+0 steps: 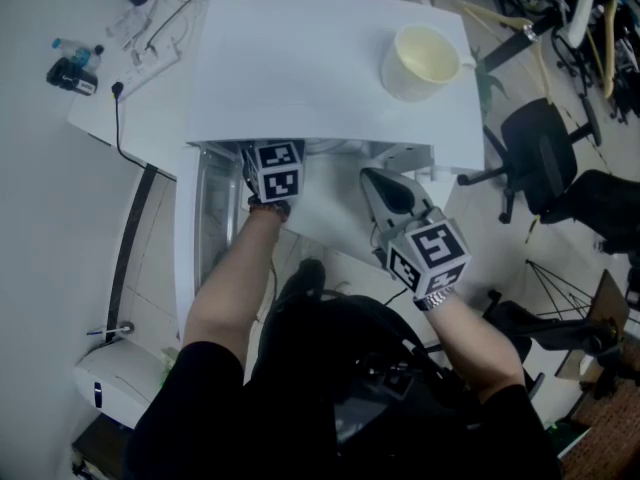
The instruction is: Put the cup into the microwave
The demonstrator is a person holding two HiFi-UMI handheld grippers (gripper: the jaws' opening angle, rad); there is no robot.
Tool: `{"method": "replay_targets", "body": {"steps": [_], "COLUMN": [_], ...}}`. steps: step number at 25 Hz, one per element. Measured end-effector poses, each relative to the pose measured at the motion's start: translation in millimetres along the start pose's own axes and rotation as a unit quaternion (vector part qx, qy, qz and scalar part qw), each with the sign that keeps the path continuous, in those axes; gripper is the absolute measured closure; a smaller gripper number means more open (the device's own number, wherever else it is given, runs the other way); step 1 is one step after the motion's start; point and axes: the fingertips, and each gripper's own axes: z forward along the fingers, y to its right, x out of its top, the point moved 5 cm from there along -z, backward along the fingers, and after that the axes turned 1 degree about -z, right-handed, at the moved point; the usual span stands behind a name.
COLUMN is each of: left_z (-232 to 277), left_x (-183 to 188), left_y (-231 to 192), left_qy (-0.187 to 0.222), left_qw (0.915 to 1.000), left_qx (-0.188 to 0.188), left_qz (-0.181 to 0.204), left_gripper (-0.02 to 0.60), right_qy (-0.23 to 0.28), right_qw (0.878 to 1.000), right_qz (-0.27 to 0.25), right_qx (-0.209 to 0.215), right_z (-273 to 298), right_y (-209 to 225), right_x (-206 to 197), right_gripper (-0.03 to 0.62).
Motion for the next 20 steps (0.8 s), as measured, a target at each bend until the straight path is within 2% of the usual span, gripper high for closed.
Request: {"method": "replay_targets", "body": {"steps": [20], "left_z": [-33.5], "left_x": [-4.5], "left_y": [4.8], "left_qy": [0.003], "left_qw": [0.9999], "left_qx": [0.011], "left_qz": [-0.007], "left_gripper": [0.213], "right_qy": [0.015], "right_qw": [1.000], "right_qz": [-0.013], "right_qx": [0.005], "right_z": [-21.7], "right_y": [-17.4], "right_x": [1.6], "right_gripper": [0.582]}}
